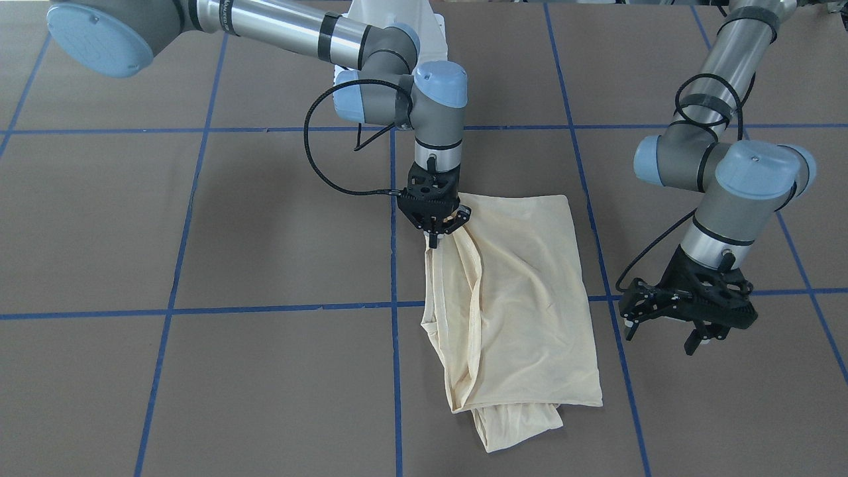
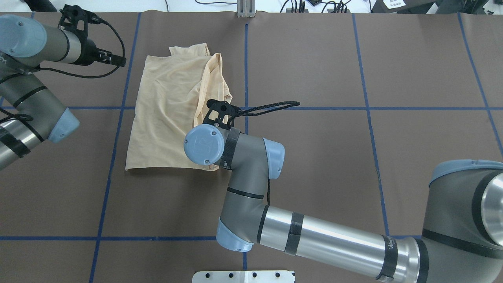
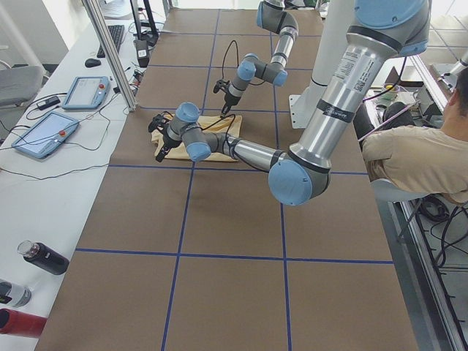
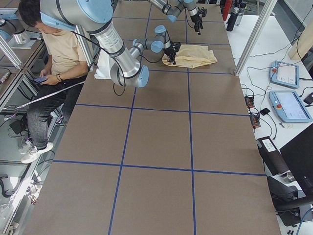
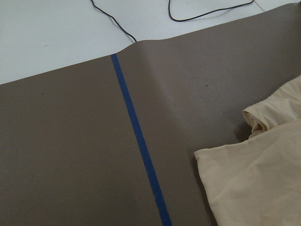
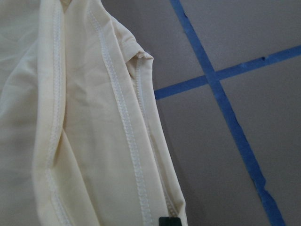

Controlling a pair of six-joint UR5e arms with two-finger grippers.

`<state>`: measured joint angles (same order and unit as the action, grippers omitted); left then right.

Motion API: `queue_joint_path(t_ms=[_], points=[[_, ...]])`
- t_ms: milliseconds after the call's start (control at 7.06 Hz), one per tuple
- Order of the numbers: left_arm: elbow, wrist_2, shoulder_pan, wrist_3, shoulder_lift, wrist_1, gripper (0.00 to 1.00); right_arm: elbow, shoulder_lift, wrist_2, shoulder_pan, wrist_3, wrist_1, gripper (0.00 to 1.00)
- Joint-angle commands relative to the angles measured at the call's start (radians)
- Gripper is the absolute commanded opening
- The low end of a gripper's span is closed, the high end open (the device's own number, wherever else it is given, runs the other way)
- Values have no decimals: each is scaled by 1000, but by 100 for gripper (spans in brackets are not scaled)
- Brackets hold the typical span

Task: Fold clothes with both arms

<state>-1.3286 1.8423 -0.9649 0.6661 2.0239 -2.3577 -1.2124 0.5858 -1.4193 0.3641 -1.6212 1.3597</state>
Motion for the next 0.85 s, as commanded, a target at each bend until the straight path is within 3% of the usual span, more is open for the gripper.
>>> queue_joint_path(t_ms=[0,283,708], points=[[-1,0,0,1,-1,0,100,-112,75,-10,-1,36,22,0],[-9,0,0,27,1,0,100,-400,278,-24,1,109,93,0],[-17,0,0,43,-1,0,100,-631,509,-20,-28,119,95,0]])
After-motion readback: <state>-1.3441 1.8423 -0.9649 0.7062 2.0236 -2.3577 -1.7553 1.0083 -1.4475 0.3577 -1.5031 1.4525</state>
